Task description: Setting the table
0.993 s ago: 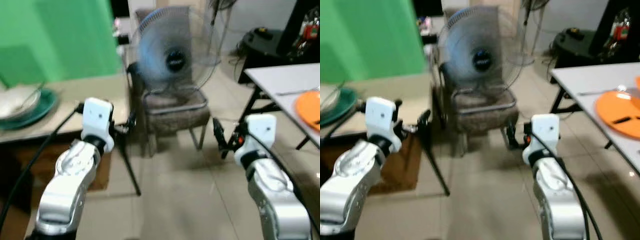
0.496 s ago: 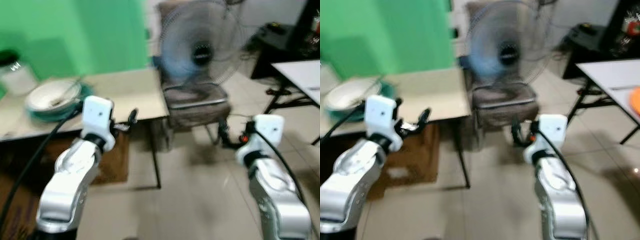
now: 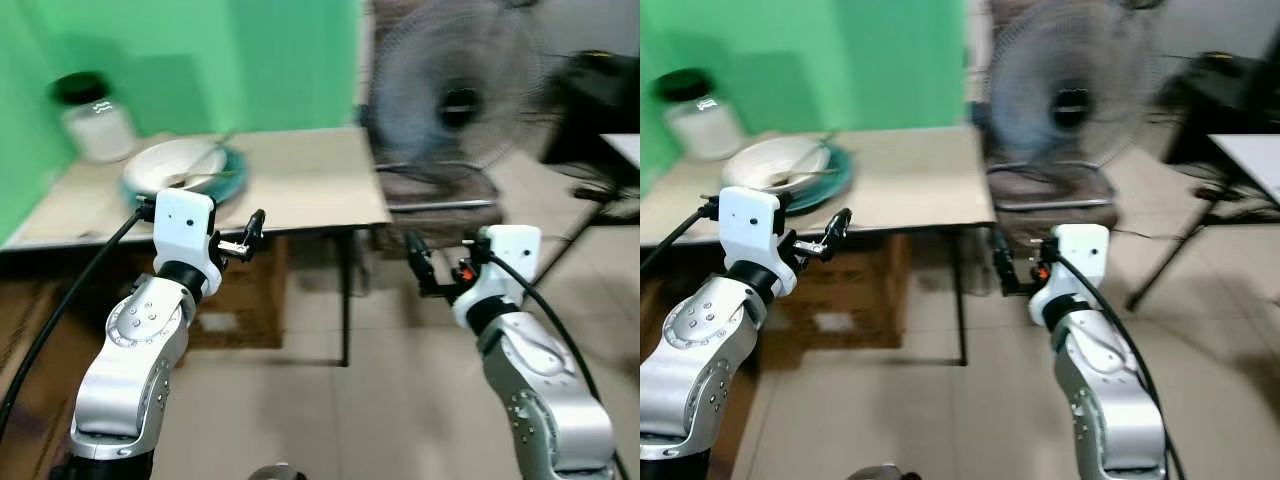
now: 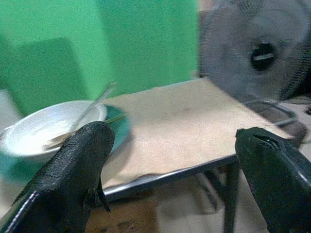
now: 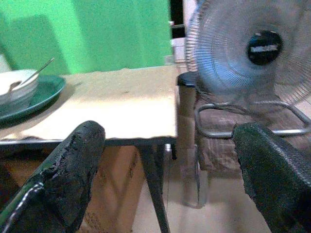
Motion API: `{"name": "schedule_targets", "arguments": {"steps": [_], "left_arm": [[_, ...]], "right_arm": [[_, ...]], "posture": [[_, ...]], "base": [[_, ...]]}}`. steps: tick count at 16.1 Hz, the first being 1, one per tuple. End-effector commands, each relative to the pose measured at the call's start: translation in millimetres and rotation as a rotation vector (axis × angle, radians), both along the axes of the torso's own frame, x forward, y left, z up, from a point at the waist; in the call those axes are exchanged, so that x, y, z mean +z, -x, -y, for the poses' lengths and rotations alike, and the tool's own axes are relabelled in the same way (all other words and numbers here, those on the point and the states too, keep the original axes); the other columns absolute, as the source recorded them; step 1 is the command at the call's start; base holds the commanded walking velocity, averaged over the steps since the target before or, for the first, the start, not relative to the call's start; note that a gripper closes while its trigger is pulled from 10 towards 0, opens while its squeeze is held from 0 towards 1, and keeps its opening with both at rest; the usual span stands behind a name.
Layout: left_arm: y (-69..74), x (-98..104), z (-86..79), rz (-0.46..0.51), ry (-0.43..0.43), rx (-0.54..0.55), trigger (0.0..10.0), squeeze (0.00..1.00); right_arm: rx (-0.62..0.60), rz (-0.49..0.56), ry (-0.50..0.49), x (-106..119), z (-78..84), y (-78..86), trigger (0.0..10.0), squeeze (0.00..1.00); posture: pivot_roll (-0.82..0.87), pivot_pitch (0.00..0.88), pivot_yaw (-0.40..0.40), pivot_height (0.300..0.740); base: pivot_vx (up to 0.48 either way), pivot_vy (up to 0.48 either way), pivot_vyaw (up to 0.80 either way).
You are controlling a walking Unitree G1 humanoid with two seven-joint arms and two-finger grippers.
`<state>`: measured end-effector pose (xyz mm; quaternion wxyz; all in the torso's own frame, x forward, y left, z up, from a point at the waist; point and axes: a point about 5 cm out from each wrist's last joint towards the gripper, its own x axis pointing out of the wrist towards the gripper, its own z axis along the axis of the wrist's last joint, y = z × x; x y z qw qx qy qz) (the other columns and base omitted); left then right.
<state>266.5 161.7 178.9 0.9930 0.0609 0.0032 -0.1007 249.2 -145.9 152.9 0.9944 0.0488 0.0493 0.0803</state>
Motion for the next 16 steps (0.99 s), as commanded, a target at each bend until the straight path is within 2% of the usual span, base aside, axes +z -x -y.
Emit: {"name": "schedule_targets", "arguments": {"steps": [1,5,8,12,16], "left_arm": [[-2.3,2.7,-1.2,0.006,0.002,-0.003,10.0,0.0],[-3.9,1.9,0.8,0.001,0.004,-0.018,10.0,0.0],[-4.3,2.0,2.1,0.0,0.005,-0.028,10.0,0.0],[-3.7,2.1,2.1,0.0,0.001,-0.03,10.0,0.0],[-3.5,3.6,4.3,0.008,0.002,-0.044,10.0,0.0]], "right_arm": [[-0.028,-0.002,-0.005,0.2,1.0,-2.3,10.0,0.0],[-0.056,0.001,-0.01,1.0,2.6,-3.4,10.0,0.0],[-0.016,0.011,0.031,2.2,-0.5,-4.6,10.0,0.0],[0.059,0.022,0.048,3.6,-8.1,-3.2,10.0,0.0],[0.053,0.04,0.043,6.6,-7.3,-5.1,10.0,0.0]], "posture": [[0.08,0.0,0.053,0.74],[0.07,0.0,0.056,0.74],[0.07,0.0,0.056,0.74],[0.08,0.0,0.05,0.74],[0.08,0.0,0.052,0.74]], "base": [[0.326,0.0,0.43],[0.334,0.0,0.0],[0.341,0.0,0.0],[0.353,0.0,0.69],[0.354,0.0,0.8]]}}
